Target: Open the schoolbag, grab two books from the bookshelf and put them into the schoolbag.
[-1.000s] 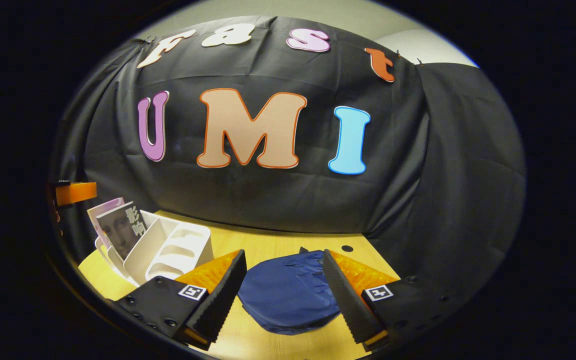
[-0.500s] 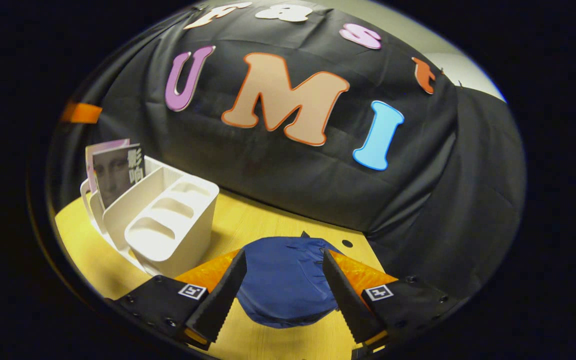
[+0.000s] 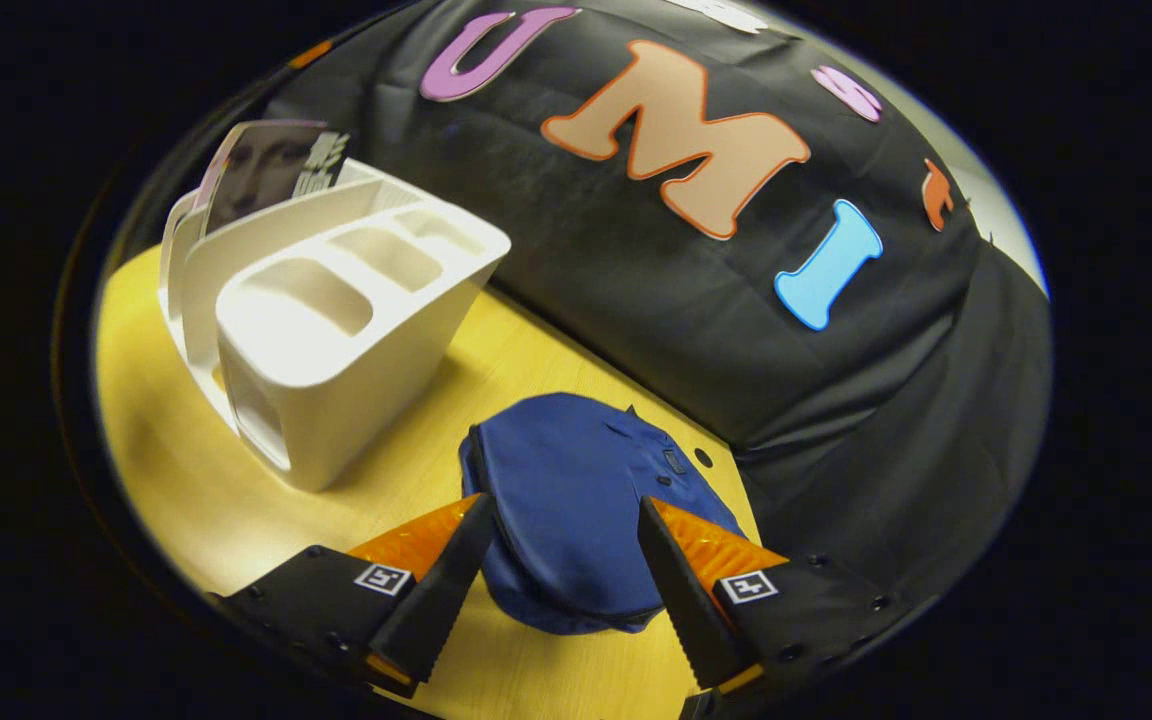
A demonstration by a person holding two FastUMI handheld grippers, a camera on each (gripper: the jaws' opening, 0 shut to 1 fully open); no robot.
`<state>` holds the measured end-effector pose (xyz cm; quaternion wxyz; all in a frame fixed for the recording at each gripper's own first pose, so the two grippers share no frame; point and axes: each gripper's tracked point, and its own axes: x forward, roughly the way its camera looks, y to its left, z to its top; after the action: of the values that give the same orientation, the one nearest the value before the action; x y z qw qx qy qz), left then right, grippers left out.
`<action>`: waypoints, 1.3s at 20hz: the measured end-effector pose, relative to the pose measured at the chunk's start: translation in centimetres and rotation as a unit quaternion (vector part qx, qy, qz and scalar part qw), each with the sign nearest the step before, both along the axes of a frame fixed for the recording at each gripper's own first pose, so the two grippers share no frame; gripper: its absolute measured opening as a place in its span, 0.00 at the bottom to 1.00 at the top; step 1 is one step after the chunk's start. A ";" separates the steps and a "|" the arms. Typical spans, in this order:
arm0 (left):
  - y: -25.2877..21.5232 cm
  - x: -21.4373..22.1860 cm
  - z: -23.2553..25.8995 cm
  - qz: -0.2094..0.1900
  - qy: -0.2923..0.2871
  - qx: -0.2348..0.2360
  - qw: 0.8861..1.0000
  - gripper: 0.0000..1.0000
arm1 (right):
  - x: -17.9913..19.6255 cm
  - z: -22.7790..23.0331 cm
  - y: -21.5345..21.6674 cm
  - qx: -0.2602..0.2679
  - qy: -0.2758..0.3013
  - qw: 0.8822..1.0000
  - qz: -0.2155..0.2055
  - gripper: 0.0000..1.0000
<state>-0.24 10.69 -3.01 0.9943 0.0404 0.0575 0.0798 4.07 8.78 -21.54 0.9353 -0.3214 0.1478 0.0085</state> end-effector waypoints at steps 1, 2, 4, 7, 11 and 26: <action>0.0 0.2 0.0 -0.002 0.003 0.001 1.000 0.95 | 0.2 -0.7 0.0 -0.022 0.001 1.000 -0.001 0.96; 0.0 0.3 -0.2 -0.003 0.005 0.003 1.000 0.95 | 0.4 -1.4 -0.2 -0.044 0.005 0.999 -0.002 0.96; 0.3 0.5 -0.1 -0.004 0.005 0.008 1.000 0.95 | 0.8 -2.4 -0.1 -0.071 0.011 0.997 -0.003 0.95; 0.6 0.5 -0.1 -0.008 0.006 0.013 1.000 0.95 | 1.5 -3.0 -0.5 -0.104 0.005 0.995 -0.010 0.94; 0.9 0.7 -0.2 -0.009 0.007 0.015 1.000 0.95 | 2.4 -3.4 -1.6 -0.125 0.005 0.992 -0.020 1.00; 2.2 0.7 -1.5 0.001 0.023 0.001 1.000 0.95 | 6.4 -4.6 -3.7 -0.172 -0.001 0.985 -0.030 0.93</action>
<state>0.42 12.85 -4.53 0.9927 0.0427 0.0799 0.0797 10.43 5.04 -26.17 0.8660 -0.4732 0.1552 -0.0456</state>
